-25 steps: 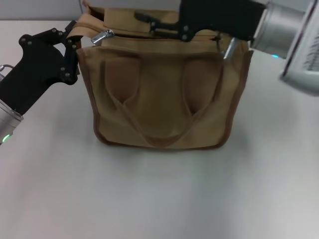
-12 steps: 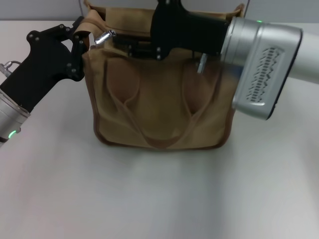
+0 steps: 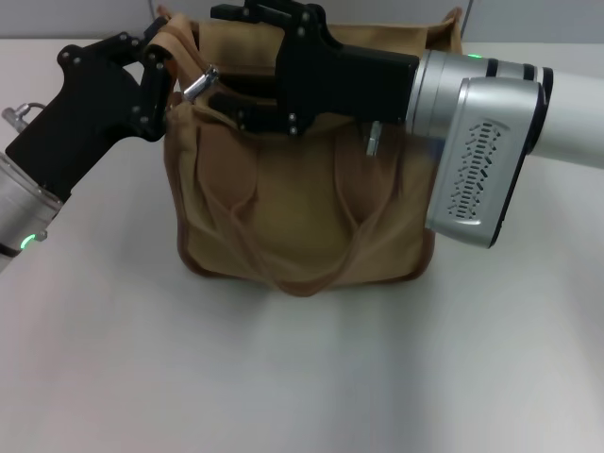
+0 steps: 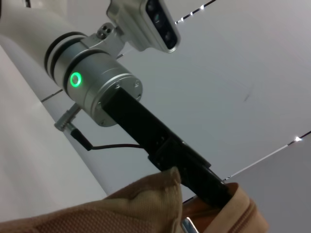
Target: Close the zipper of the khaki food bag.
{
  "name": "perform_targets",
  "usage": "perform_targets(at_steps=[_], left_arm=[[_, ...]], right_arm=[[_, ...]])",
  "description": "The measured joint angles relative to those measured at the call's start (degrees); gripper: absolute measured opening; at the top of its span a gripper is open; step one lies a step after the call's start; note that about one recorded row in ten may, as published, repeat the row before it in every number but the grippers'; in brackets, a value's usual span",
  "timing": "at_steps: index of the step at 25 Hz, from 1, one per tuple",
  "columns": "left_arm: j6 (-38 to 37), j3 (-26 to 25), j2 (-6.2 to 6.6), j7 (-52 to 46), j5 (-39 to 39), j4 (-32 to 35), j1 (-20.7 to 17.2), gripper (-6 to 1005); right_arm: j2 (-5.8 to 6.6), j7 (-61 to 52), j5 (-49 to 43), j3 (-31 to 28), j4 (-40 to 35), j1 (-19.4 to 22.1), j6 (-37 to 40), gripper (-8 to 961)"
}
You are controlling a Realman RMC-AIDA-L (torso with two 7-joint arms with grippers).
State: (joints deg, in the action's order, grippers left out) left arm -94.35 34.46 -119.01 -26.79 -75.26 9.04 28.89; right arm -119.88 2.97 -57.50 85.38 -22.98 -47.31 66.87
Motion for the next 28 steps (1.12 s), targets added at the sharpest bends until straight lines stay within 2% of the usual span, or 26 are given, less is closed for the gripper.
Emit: perform_targets(at_steps=[6, 12, 14, 28], left_arm=[[-0.01, 0.51, 0.0, -0.33, -0.21, -0.06, 0.81, 48], [-0.27, 1.73, -0.07, -1.09, -0.2, -0.07, 1.31, 50], [-0.01, 1.36, -0.05, -1.22, -0.05, -0.01, 1.29, 51], [-1.13, 0.53, 0.17, -3.23, 0.11, 0.63, 0.52, 56]], right_arm=[[0.0, 1.27, 0.9, 0.43, -0.47, 0.7, 0.73, 803], [-0.01, 8.23, 13.53, 9.28, -0.7, 1.89, 0.25, 803], [0.0, 8.72, 14.56, 10.35, -0.73, 1.99, -0.16, 802], [-0.01, 10.92, 14.91, 9.99, -0.49, 3.2, -0.95, 802]])
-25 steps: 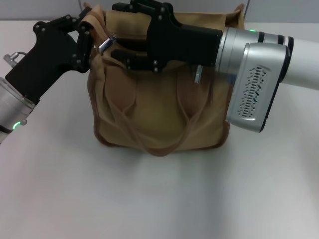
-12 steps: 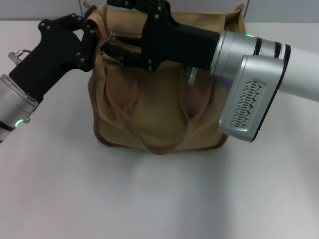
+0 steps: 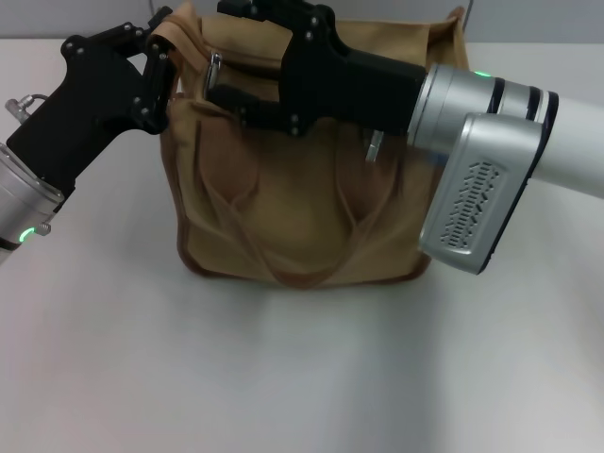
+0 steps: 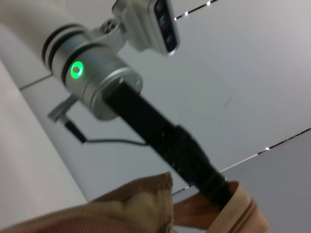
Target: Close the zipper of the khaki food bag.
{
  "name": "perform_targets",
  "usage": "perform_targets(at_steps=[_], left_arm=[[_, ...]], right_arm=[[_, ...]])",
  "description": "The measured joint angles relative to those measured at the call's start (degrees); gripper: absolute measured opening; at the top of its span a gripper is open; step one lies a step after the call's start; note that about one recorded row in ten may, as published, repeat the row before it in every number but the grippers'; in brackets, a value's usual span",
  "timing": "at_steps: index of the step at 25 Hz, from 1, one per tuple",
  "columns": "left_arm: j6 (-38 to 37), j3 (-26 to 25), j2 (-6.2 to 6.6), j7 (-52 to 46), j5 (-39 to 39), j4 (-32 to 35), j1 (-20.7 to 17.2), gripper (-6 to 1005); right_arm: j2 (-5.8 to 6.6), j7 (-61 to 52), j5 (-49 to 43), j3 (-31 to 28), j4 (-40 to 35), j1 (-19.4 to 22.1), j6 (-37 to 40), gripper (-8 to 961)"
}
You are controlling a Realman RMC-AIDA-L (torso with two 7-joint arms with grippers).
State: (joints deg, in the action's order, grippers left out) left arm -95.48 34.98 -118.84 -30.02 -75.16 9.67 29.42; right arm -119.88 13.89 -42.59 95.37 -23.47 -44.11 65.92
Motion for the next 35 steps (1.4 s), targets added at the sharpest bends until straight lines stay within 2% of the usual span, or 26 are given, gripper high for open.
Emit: perform_targets(at_steps=[16, 20, 35], left_arm=[[-0.21, -0.27, 0.1, -0.77, 0.03, 0.0, -0.13, 62], [-0.33, -0.25, 0.1, -0.84, 0.03, 0.0, -0.1, 64], [-0.93, 0.05, 0.16, -1.56, 0.0, 0.09, -0.13, 70]], right_arm=[[0.0, 12.34, 0.92, 0.27, -2.88, 2.28, -2.27, 802], [0.0, 18.03, 6.7, 4.11, -3.27, 3.04, -2.43, 802], [0.0, 21.08, 9.74, 6.06, -4.7, 4.81, -3.42, 803]])
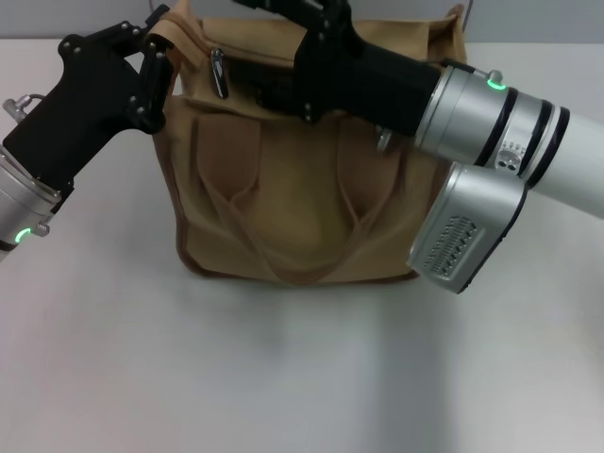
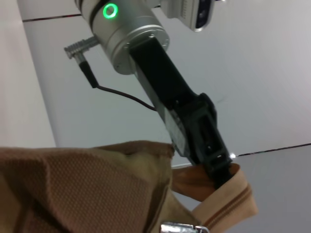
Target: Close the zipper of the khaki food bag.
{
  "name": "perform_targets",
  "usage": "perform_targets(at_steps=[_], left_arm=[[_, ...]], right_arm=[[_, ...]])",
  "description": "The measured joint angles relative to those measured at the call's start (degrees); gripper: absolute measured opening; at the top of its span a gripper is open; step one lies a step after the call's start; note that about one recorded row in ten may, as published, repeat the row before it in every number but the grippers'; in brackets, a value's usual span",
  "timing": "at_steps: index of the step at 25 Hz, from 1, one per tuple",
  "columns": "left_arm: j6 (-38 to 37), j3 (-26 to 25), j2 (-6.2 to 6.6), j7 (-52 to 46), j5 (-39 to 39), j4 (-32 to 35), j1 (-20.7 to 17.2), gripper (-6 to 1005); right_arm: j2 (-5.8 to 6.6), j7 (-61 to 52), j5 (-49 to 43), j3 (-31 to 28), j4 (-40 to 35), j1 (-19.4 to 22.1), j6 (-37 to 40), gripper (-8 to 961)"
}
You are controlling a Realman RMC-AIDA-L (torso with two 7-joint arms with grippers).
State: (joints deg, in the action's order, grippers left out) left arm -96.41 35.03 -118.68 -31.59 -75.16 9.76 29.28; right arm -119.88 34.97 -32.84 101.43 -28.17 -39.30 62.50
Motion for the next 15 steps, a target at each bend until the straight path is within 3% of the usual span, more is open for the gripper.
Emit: perform_targets(at_steps=[15], left_arm=[[-0.07, 0.13, -0.34, 0.03, -0.35, -0.06, 0.74, 76]], right_arm=[[0.0, 0.26, 2.62, 5.39, -1.73, 0.05, -2.05, 803]])
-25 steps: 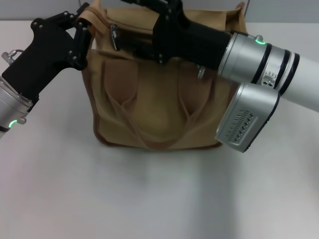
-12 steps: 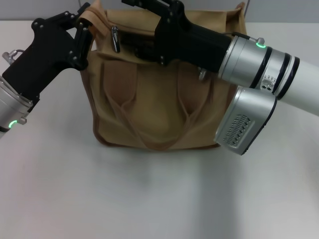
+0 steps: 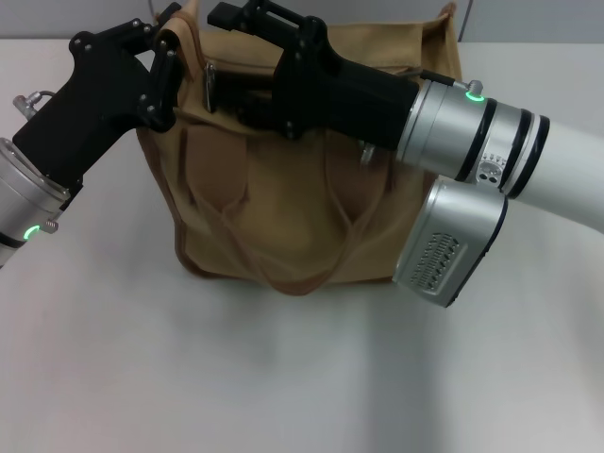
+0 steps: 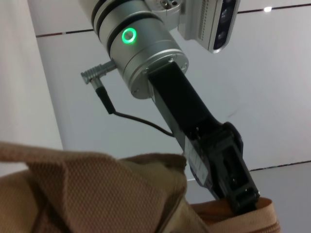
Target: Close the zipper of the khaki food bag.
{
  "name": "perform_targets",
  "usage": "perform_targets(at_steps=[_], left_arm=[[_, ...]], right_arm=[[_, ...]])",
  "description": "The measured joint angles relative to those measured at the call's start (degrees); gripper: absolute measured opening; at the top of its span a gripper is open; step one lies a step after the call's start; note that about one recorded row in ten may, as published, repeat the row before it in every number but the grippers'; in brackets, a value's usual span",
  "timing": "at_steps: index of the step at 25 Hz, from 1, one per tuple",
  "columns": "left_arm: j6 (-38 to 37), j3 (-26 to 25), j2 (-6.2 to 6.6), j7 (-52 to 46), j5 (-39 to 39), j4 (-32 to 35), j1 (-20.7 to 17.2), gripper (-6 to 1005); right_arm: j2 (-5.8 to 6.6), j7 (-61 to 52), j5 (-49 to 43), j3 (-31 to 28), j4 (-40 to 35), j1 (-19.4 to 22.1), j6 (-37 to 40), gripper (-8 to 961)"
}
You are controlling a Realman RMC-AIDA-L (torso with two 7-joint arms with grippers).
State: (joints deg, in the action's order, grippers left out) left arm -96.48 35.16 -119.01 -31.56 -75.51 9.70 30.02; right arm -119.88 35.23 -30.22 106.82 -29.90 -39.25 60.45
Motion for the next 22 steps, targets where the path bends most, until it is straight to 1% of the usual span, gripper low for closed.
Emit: perform_targets(at_steps=[10, 22], left_arm=[[0.13, -0.04, 0.01, 0.01, 0.31, -0.06, 0.04, 80], [0.0, 0.0, 0.01, 0.01, 0.33, -0.26, 0.04, 84]], right_arm=[[0.0, 0.0, 0.43, 1.02, -1.22, 1.27, 0.05, 804], [0.0, -0.41, 1.42, 2.3, -1.67, 1.64, 0.63, 803]])
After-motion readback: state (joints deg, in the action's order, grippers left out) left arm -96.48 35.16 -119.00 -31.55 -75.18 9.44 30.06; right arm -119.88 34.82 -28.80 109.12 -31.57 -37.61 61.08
